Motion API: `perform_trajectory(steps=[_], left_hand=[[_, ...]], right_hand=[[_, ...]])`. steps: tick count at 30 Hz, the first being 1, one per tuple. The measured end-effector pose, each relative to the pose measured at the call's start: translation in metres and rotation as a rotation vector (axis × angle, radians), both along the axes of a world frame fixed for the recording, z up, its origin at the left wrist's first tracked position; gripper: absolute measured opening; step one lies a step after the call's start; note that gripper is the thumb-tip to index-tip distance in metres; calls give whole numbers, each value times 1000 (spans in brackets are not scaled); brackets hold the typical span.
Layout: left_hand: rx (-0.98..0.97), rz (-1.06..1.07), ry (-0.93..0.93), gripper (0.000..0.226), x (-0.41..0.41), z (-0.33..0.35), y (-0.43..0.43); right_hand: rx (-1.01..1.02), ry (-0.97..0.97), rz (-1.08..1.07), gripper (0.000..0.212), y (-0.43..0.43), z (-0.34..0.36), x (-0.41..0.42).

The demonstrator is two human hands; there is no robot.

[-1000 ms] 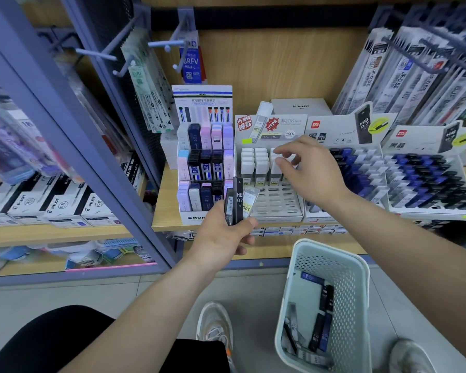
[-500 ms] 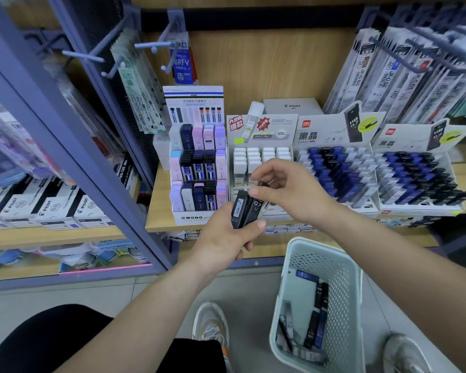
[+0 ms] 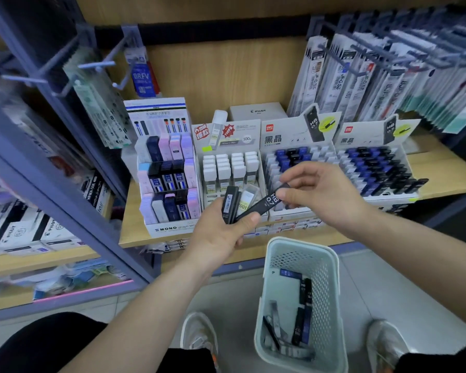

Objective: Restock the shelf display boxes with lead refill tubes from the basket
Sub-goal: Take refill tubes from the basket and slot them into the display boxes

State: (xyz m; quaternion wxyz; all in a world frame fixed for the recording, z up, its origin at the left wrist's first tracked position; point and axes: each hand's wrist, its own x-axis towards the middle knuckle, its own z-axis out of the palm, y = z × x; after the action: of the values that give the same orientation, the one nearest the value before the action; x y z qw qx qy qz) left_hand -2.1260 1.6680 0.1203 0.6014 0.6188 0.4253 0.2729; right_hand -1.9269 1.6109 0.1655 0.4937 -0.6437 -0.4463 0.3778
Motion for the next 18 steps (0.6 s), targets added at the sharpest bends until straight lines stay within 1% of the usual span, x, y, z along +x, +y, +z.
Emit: perform_trajectory(steps=[4, 6, 9, 11, 13, 15, 18], left_hand=[[21, -44, -2, 20, 24, 9, -5], [24, -76, -2, 21, 35, 12, -8], [59, -78, 66, 19, 49, 14, -11], [61, -50, 96, 11, 55, 17, -10], [37, -24, 115, 6, 60, 17, -7], [9, -11, 139, 4, 62, 15, -4], [-5, -3, 164, 5, 60, 9, 1]], right_hand=[[60, 88, -83, 15, -21, 8, 19], [97, 94, -123, 14, -29, 10, 28], [175, 62, -234, 18, -33, 15, 45], [230, -39, -302, 20, -31, 22, 61], [254, -179, -324, 20, -26, 27, 76], [256, -310, -321, 21, -18, 23, 86], [228, -441, -280, 22, 1, 7, 93]])
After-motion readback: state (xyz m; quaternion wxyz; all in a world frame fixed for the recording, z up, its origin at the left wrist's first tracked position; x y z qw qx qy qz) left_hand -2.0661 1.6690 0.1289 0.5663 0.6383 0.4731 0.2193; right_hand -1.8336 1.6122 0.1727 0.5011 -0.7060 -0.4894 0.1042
